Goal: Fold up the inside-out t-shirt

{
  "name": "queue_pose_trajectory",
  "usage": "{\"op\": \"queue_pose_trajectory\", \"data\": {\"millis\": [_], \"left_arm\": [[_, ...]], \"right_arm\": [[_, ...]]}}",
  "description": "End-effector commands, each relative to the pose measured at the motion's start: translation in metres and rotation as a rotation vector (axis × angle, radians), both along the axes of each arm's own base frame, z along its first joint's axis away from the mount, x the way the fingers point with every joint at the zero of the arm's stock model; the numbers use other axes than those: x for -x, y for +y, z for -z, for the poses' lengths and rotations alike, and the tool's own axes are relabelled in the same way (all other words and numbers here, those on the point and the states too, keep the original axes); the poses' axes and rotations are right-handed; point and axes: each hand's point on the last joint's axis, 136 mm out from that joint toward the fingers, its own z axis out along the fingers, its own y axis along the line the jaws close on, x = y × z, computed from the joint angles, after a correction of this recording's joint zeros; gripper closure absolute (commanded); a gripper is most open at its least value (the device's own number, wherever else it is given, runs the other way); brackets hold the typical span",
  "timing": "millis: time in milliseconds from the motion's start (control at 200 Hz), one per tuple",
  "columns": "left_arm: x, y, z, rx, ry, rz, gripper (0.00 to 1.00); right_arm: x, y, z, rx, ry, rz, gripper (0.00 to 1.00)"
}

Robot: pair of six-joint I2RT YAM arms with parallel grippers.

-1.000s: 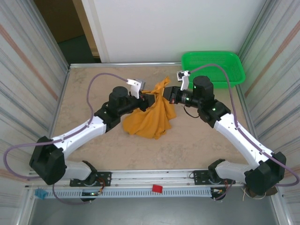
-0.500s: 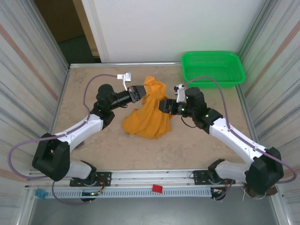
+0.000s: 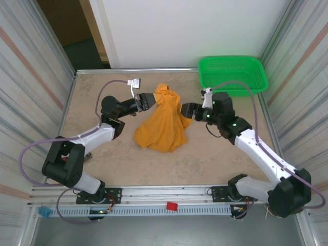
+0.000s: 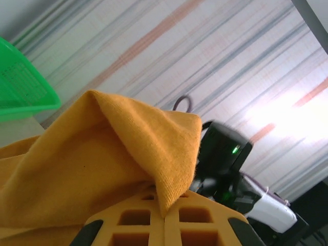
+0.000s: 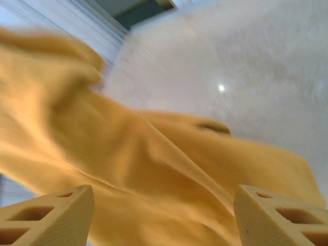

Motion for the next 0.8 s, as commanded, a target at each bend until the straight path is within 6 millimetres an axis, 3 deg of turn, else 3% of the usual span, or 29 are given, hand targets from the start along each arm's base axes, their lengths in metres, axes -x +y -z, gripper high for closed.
{"op": "queue_pose_trajectory", "data": {"millis": [0,175,416,466,496,601,762,792], "left_arm": [[0.021,0.0,-0.014,-0.009,-0.107,0.056,1.0],[0.024,-0.005,-0.014,-0.03,-0.111,0.079,1.0],[0.025,-0.007,-0.017,-0.032,-0.12,0.076,1.0],[0.024,-0.007,-0.017,-0.032,-0.12,0.077,1.0],[0.024,-0.007,-0.017,-0.034,-0.119,0.077,1.0],[0.02,-0.007,-0.013,-0.04,-0.107,0.058,1.0],[-0.012,0.018,0.018,-0.069,0.01,-0.139,1.0],[-0.019,0.025,0.025,-0.072,0.04,-0.183,0.9]], "right_arm": [[-0.004,0.002,-0.042,-0.075,-0.058,-0.039,0.26],[-0.02,0.024,-0.064,-0.225,-0.041,-0.096,0.25],[-0.027,0.052,-0.042,-0.261,0.034,-0.137,0.3],[-0.027,0.056,-0.039,-0.273,0.041,-0.145,0.36],[-0.027,0.057,-0.04,-0.291,0.042,-0.154,0.45],[-0.024,0.059,-0.053,-0.355,0.031,-0.209,1.0],[-0.007,0.036,-0.099,-0.431,-0.088,-0.25,1.0],[0.0,0.034,-0.108,-0.439,-0.119,-0.272,1.0]]}}
